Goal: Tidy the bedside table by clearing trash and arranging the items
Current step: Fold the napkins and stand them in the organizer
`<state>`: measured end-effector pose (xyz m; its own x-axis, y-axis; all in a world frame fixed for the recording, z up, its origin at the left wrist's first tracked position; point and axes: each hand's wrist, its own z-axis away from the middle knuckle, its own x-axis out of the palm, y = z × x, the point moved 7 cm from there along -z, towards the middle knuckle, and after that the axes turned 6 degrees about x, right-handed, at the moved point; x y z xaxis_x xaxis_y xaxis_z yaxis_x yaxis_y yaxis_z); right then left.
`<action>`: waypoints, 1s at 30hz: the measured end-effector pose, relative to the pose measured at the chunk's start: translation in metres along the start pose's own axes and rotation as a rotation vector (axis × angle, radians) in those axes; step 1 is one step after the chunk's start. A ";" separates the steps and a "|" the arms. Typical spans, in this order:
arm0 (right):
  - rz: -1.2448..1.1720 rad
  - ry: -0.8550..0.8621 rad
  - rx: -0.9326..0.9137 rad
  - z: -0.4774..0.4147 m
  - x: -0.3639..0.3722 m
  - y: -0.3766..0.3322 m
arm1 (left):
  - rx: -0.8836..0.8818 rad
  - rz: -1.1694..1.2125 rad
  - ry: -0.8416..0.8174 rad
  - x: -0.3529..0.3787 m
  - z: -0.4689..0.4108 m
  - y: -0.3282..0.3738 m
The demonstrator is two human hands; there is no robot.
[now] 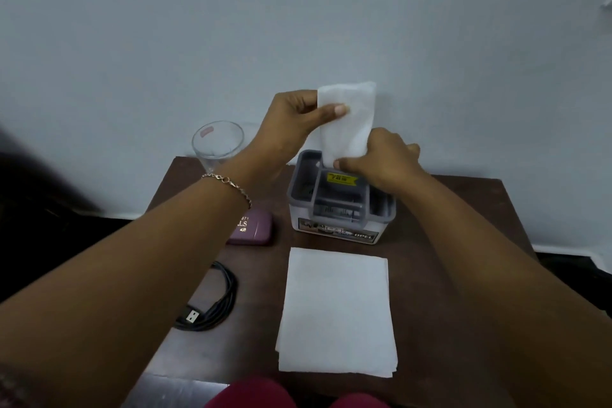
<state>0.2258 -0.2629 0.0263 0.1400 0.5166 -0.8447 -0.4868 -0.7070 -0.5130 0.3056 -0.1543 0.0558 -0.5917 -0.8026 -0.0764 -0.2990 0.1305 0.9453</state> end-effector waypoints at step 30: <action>-0.265 0.229 -0.043 -0.001 -0.001 0.023 | -0.097 -0.090 0.011 0.005 0.009 -0.050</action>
<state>0.2157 -0.2797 0.0150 0.4487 0.5665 -0.6912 -0.3719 -0.5849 -0.7208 0.3110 -0.1601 0.0056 -0.5569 -0.8151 -0.1596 -0.2769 0.0010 0.9609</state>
